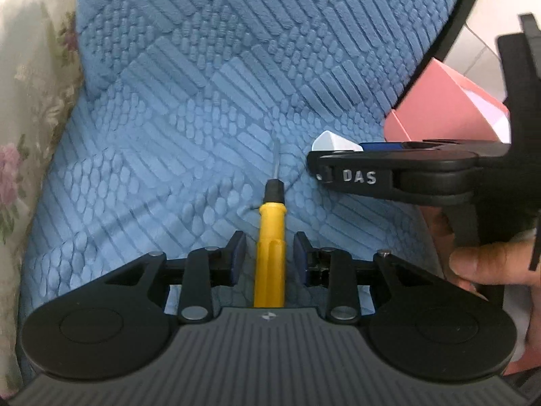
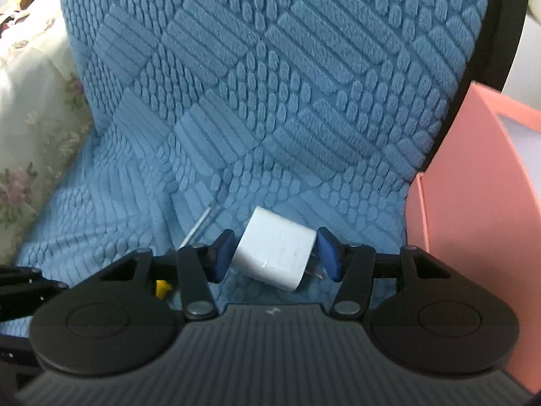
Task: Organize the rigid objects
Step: 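Lift the screwdriver upright with the left tool while the right tool lifts the plug, then carry the screwdriver and white plug into the pink box with both tools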
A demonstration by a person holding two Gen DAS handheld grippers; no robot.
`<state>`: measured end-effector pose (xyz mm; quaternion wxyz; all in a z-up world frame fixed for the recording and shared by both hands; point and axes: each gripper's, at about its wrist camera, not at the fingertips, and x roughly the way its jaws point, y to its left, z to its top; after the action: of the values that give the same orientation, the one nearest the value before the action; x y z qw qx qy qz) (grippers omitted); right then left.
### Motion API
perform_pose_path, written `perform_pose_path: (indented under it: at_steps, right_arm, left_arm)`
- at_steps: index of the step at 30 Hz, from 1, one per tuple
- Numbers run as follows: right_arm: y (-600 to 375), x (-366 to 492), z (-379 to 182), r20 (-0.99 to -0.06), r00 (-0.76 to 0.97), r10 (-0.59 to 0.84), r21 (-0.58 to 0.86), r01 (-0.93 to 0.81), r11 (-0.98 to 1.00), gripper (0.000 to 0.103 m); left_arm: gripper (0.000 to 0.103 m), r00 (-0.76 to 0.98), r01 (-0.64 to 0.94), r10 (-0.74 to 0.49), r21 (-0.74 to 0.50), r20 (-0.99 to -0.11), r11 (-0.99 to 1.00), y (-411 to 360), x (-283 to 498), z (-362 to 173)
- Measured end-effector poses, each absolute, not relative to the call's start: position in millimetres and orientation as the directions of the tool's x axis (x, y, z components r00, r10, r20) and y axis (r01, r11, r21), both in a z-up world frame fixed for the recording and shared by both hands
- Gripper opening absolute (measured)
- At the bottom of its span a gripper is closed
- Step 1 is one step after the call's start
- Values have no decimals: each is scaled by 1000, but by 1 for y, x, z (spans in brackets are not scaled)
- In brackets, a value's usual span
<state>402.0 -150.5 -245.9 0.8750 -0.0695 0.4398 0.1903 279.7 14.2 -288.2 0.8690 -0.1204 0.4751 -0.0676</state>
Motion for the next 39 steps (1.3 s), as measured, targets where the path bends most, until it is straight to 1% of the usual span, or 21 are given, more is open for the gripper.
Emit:
perform_pose_path:
  at_steps: [5, 6, 7, 10, 20, 24, 32, 35, 39]
  right_arm:
    - [-149, 401, -246, -795, 545, 264, 46, -380, 924, 56]
    - [-150, 401, -245, -796, 543, 267, 52, -378, 924, 56]
    - [-151, 400, -244, -796, 542, 271, 60, -376, 925, 56]
    - [-153, 398, -238, -788, 552, 273, 62, -369, 927, 56]
    - [-156, 379, -224, -779, 553, 296, 74, -387, 919, 56]
    - [-157, 362, -220, -775, 555, 302, 60, -411, 910, 56]
    - [-163, 326, -212, -776, 537, 329, 88, -426, 901, 56]
    - [-165, 311, -208, -776, 535, 335, 76, -448, 891, 56]
    - [-176, 295, -207, -784, 523, 335, 96, -431, 897, 56]
  left_arm:
    - [36, 539, 32, -231, -254, -810, 967, 8, 281, -287]
    - [34, 539, 30, -230, -254, -810, 967, 9, 281, -287]
    - [30, 540, 27, -226, -251, -811, 968, 9, 281, -287]
    - [22, 541, 19, -214, -243, -813, 970, 10, 282, -287]
    - [22, 545, -24, -222, -279, -808, 960, 15, 275, -282]
    - [22, 555, -43, -233, -307, -799, 951, 19, 263, -277]
    - [22, 579, -109, -211, -332, -787, 937, 30, 245, -265]
    - [22, 595, -128, -204, -343, -778, 931, 35, 241, -257]
    - [21, 608, -146, -202, -358, -768, 922, 37, 231, -251]
